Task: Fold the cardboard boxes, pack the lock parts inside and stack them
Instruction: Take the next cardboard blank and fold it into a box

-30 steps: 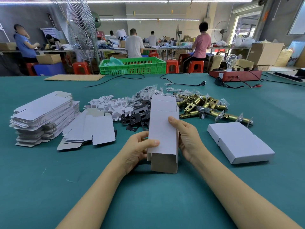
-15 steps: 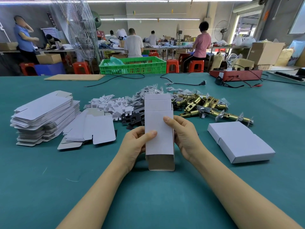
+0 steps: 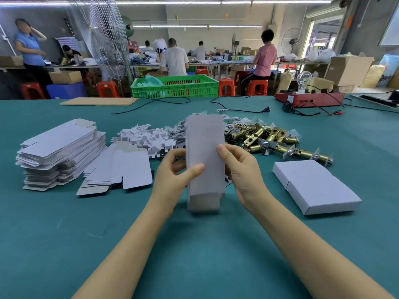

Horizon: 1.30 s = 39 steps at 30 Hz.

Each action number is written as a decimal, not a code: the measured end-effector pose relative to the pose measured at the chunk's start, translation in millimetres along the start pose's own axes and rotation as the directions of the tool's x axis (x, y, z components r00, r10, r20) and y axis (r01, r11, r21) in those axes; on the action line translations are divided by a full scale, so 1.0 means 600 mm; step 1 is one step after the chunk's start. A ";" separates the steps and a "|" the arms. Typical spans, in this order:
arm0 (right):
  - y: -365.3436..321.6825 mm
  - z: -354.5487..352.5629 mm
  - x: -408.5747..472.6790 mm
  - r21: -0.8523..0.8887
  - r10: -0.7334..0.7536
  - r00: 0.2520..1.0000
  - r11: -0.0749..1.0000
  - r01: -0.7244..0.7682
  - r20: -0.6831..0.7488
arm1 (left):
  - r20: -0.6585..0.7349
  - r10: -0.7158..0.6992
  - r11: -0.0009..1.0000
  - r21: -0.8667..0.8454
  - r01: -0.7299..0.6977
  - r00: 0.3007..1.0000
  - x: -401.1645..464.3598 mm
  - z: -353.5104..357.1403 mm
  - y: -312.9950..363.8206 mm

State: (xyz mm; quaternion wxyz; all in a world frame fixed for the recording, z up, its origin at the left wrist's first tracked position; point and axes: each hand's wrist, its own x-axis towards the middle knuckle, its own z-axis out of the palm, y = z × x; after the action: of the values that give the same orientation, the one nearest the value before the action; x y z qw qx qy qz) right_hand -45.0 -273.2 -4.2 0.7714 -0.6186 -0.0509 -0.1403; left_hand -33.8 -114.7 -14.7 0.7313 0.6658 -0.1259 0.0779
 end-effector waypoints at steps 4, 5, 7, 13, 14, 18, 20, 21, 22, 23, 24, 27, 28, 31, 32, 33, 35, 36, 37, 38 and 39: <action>-0.004 0.019 -0.014 -0.208 -0.131 0.991 0.970 0.124 -0.018 | -0.325 0.374 0.874 0.437 -0.213 0.869 -0.008 0.007 0.000; -0.004 0.025 -0.019 -0.240 -0.137 0.991 0.961 0.135 0.011 | -0.315 0.497 0.770 0.590 -0.244 0.808 -0.013 0.009 -0.004; -0.005 0.037 -0.027 -0.309 -0.138 0.981 0.935 0.175 0.140 | -0.180 0.668 0.559 0.762 -0.327 0.722 -0.023 0.015 -0.015; -0.018 0.036 -0.024 -0.334 -0.106 0.979 0.929 0.160 0.176 | 0.098 0.726 0.389 0.758 -0.524 0.680 -0.029 0.036 -0.034; -0.019 0.034 -0.023 -0.329 -0.100 0.985 0.933 0.143 0.144 | 0.129 0.718 0.394 0.735 -0.552 0.684 -0.028 0.037 -0.035; -0.031 0.022 -0.016 -0.290 -0.125 0.987 0.946 0.148 0.098 | 0.113 0.667 0.509 0.653 -0.562 0.736 -0.022 0.034 -0.037; -0.048 0.015 -0.014 -0.345 -0.139 0.978 0.920 0.186 0.157 | -0.003 0.595 0.654 0.582 -0.483 0.804 -0.020 0.034 -0.036; -0.058 0.011 -0.012 -0.372 -0.141 0.971 0.905 0.206 0.195 | -0.077 0.515 0.755 0.513 -0.409 0.854 -0.020 0.033 -0.033; -0.067 0.009 -0.011 -0.391 -0.143 0.961 0.891 0.229 0.235 | -0.124 0.415 0.844 0.421 -0.331 0.901 -0.020 0.032 -0.030; -0.074 0.008 -0.011 -0.402 -0.145 0.952 0.882 0.247 0.268 | -0.130 0.328 0.905 0.326 -0.273 0.936 -0.019 0.031 -0.029; -0.080 0.008 -0.011 -0.408 -0.139 0.949 0.878 0.251 0.284 | -0.108 0.281 0.936 0.251 -0.247 0.953 -0.019 0.030 -0.028; -0.084 0.009 -0.011 -0.397 -0.125 0.964 0.893 0.213 0.235 | -0.063 0.267 0.948 0.196 -0.250 0.962 -0.020 0.032 -0.022; -0.083 0.012 -0.013 -0.358 -0.130 0.973 0.914 0.192 0.190 | -0.053 0.263 0.949 0.192 -0.249 0.963 -0.021 0.034 -0.020; -0.073 0.026 -0.019 -0.234 -0.077 0.996 0.968 0.086 0.046 | -0.018 0.288 0.939 0.201 -0.279 0.957 -0.027 0.041 -0.018; -0.066 0.029 -0.020 -0.217 -0.053 0.998 0.975 0.056 0.019 | -0.007 0.307 0.936 0.186 -0.300 0.952 -0.029 0.043 -0.017; -0.059 0.032 -0.019 -0.201 -0.025 1.000 0.979 0.025 0.000 | 0.001 0.325 0.932 0.170 -0.320 0.946 -0.031 0.046 -0.015; -0.046 0.035 -0.018 -0.166 0.043 0.998 0.985 -0.048 -0.036 | 0.019 0.343 0.925 0.166 -0.341 0.939 -0.034 0.047 -0.014; -0.042 0.035 -0.018 -0.156 0.067 0.996 0.985 -0.075 -0.056 | 0.032 0.343 0.924 0.169 -0.344 0.939 -0.034 0.047 -0.014; -0.038 0.035 -0.017 -0.154 0.078 0.994 0.984 -0.088 -0.074 | 0.049 0.341 0.922 0.177 -0.344 0.939 -0.033 0.047 -0.015; -0.036 0.033 -0.016 -0.157 0.080 0.993 0.983 -0.092 -0.085 | 0.069 0.337 0.921 0.185 -0.344 0.939 -0.033 0.046 -0.016; -0.034 0.031 -0.015 -0.159 0.080 0.993 0.983 -0.094 -0.090 | 0.091 0.332 0.920 0.189 -0.343 0.939 -0.032 0.045 -0.018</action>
State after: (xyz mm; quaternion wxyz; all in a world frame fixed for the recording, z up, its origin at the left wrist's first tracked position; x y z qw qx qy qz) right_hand -57.8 -257.8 16.9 0.7250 -0.6749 0.0202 -0.1358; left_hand -51.4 -141.8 -28.4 0.6314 0.7070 -0.2512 0.1960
